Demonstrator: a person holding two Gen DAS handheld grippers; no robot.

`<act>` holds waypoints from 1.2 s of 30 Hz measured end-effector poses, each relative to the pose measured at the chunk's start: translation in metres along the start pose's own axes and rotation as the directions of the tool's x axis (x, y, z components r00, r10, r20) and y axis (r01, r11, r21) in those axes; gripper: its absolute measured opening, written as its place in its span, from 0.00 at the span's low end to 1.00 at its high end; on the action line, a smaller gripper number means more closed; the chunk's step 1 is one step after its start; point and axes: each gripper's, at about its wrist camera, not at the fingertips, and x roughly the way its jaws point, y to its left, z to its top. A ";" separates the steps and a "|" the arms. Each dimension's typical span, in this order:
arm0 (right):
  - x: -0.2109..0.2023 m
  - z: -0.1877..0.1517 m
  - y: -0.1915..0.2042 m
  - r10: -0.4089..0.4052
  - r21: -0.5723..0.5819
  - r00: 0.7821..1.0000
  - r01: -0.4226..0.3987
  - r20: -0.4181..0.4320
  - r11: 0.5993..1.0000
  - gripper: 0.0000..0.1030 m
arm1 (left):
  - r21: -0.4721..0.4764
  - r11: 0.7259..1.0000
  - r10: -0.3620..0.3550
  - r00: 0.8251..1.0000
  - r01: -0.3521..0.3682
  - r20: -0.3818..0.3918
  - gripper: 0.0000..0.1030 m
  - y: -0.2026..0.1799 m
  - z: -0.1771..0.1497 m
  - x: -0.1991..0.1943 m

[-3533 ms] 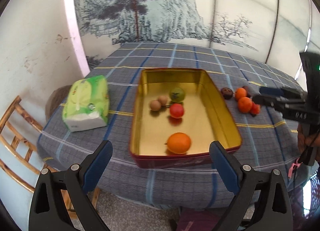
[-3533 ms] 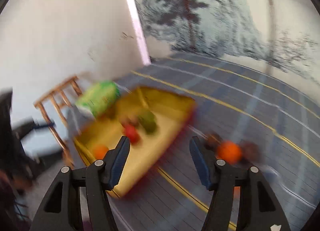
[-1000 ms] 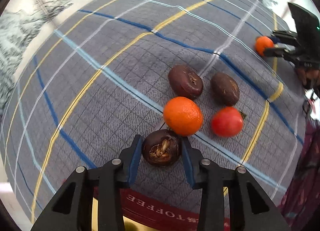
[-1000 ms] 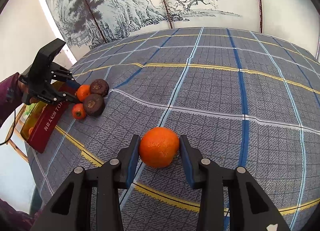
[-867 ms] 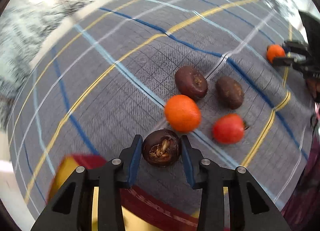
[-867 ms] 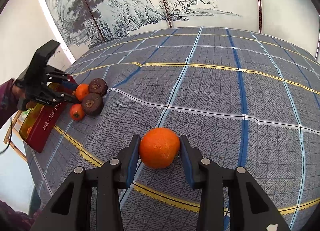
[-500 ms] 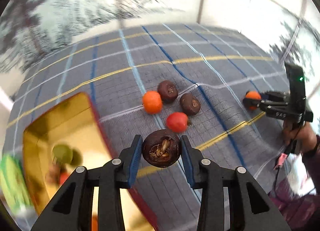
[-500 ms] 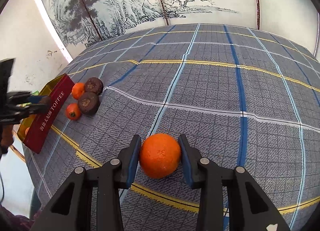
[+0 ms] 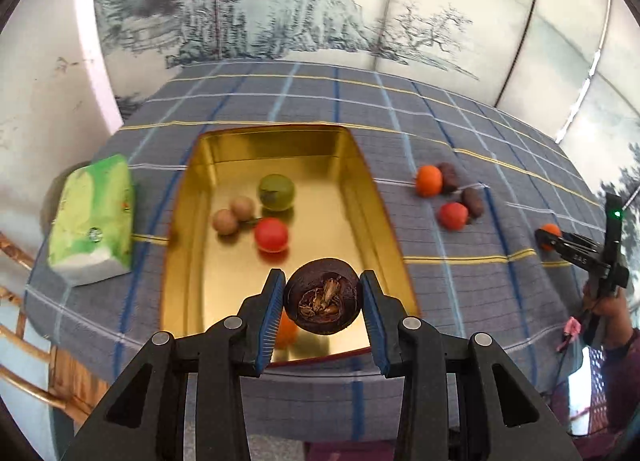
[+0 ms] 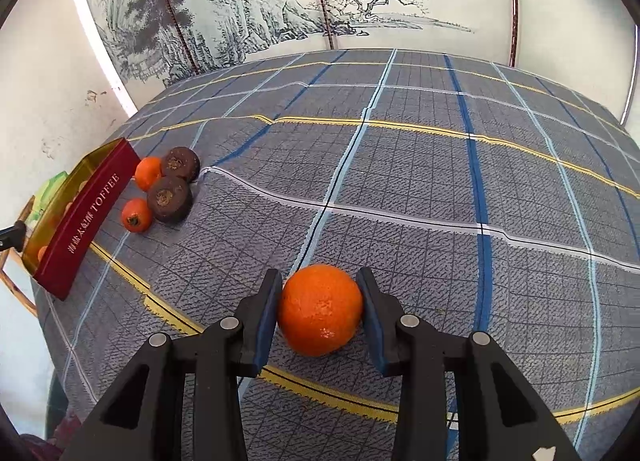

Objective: Organize fruits
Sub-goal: 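Lower the dark brown fruit into the tin and open the left gripper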

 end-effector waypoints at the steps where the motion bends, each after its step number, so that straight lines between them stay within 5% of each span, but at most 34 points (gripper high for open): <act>1: 0.000 0.000 0.000 -0.006 0.001 1.000 0.006 0.000 1.000 0.35 | 0.001 1.000 0.004 1.000 -0.004 0.006 0.38 0.000 0.000 -0.001; 36: -0.007 -0.007 0.002 -0.021 0.008 1.000 0.021 0.003 1.000 0.34 | 0.086 0.993 0.089 0.996 -0.087 -0.019 0.38 -0.014 0.019 0.065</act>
